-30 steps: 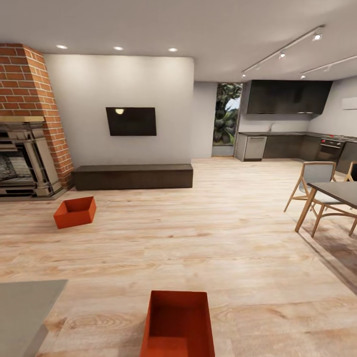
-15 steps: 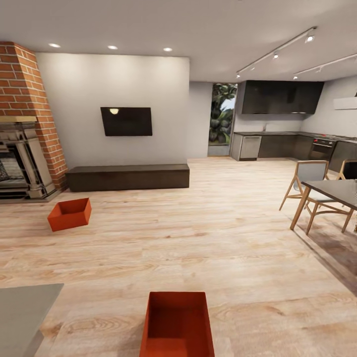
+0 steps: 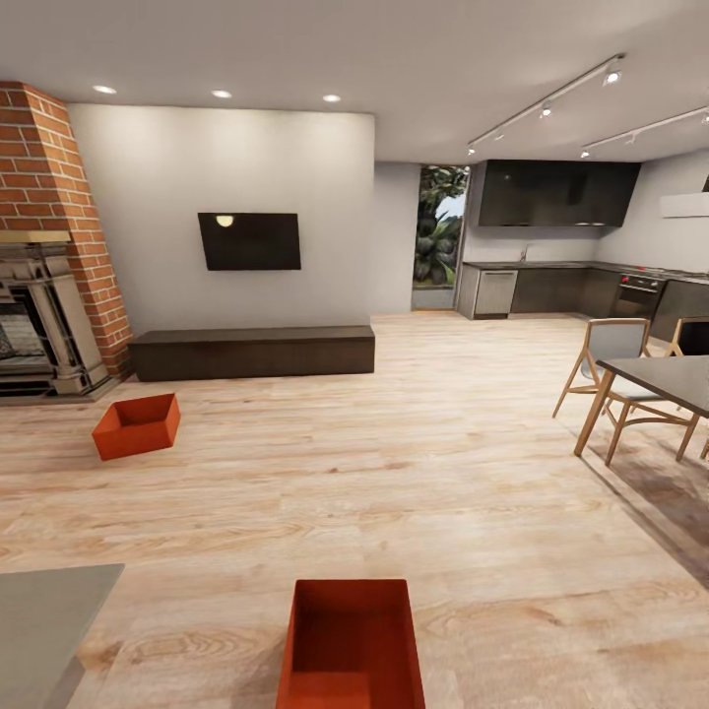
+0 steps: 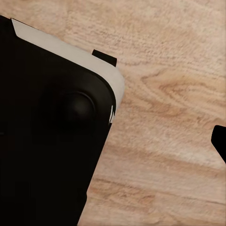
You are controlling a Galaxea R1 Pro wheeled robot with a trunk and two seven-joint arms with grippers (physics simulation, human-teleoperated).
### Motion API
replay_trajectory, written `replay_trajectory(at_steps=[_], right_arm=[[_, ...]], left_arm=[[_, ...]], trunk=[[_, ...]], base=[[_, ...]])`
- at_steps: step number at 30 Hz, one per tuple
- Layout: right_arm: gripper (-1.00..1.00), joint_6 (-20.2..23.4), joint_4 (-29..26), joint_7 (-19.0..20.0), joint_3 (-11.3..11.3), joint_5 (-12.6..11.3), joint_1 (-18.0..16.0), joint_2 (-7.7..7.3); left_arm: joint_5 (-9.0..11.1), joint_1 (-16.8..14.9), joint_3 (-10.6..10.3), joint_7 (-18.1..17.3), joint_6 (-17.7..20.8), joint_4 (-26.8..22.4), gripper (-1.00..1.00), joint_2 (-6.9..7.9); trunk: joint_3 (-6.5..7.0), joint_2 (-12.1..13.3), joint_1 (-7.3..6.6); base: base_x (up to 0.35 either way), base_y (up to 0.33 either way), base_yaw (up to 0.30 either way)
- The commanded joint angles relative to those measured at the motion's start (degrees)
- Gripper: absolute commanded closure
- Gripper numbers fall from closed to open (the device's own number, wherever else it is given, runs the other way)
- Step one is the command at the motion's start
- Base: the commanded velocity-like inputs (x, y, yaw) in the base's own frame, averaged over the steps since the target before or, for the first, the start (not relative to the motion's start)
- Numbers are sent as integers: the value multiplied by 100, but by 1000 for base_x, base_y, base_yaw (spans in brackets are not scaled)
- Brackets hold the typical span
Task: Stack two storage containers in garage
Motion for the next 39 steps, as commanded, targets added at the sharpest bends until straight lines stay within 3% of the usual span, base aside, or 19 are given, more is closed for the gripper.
replay_trajectory(at_steps=[1, 12, 39], right_arm=[[-100, -26, 10, 0, 48, -50, -4, 2], [-100, -26, 10, -1, 48, -50, -4, 2], [-100, -26, 10, 3, 48, -50, -4, 2]], left_arm=[[35, -1, 3, -1, -8, -1, -100, 0], [35, -1, 7, -1, -8, 0, -100, 0], [35, -1, 5, -1, -8, -2, -100, 0]], trunk=[[-5, -3, 0], [-5, -3, 0], [-5, -3, 0]], base=[[0, 0, 0], [0, 125, 0], [38, -20, 0]])
